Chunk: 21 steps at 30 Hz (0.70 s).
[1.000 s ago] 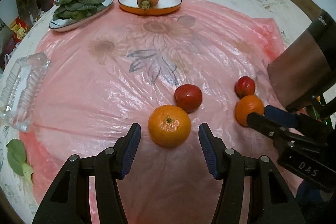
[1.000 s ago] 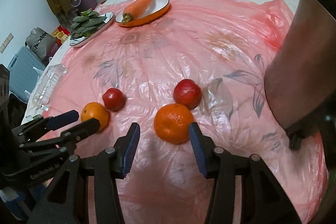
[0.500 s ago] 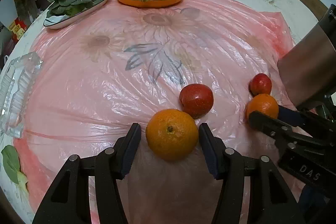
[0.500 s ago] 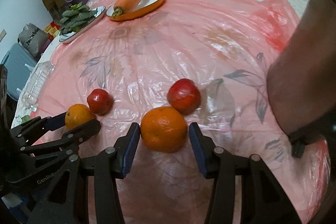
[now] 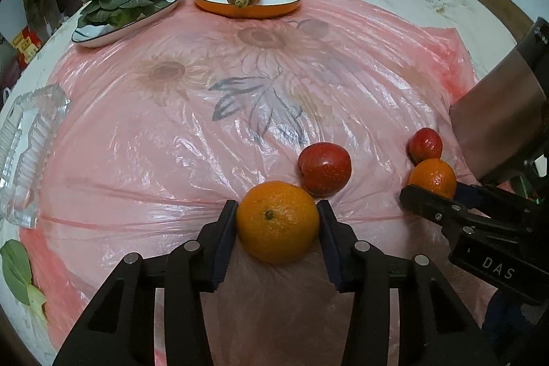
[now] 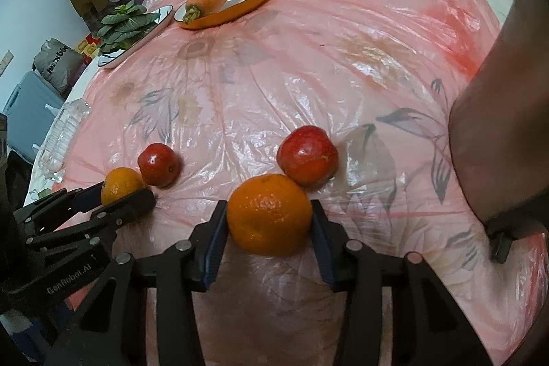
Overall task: Organize fruits
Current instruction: 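Grasp an orange with the left tool while the right tool grasps another orange, then carry both oranges over the green tray with both tools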
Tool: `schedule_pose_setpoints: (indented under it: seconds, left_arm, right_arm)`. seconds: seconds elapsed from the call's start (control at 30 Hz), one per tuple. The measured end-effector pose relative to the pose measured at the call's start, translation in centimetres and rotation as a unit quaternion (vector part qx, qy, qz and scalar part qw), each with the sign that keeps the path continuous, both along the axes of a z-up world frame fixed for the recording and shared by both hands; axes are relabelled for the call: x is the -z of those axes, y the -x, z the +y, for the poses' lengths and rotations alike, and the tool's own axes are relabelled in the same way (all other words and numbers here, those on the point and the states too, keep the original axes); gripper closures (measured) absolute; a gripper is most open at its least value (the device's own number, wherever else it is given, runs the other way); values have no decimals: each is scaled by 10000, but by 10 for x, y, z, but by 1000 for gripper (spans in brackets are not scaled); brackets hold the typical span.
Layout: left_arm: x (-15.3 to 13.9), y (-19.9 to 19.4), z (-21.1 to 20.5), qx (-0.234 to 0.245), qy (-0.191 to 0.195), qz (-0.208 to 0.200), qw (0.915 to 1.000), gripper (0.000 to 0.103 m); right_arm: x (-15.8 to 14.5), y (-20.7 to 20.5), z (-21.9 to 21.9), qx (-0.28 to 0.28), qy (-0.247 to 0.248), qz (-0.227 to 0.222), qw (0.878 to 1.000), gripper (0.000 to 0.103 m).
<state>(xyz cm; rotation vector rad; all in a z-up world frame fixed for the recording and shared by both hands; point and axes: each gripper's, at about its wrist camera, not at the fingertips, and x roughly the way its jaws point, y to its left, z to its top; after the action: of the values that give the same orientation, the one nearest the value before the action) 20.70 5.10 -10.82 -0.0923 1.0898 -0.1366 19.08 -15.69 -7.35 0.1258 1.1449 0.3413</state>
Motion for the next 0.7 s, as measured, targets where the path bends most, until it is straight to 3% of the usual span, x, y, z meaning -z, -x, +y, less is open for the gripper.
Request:
schedule_pose_setpoints:
  seconds: [0.27,0.7]
  left_arm:
    - [-10,6,4,-65,174,-36,9998,63]
    - [-26,33,4,-51,110,-71,9999,63]
  right_arm:
    - [-14,7,-9,-12,-27,-134,9999,39]
    - [-26,45,-25,1,-80,-118,9999,39]
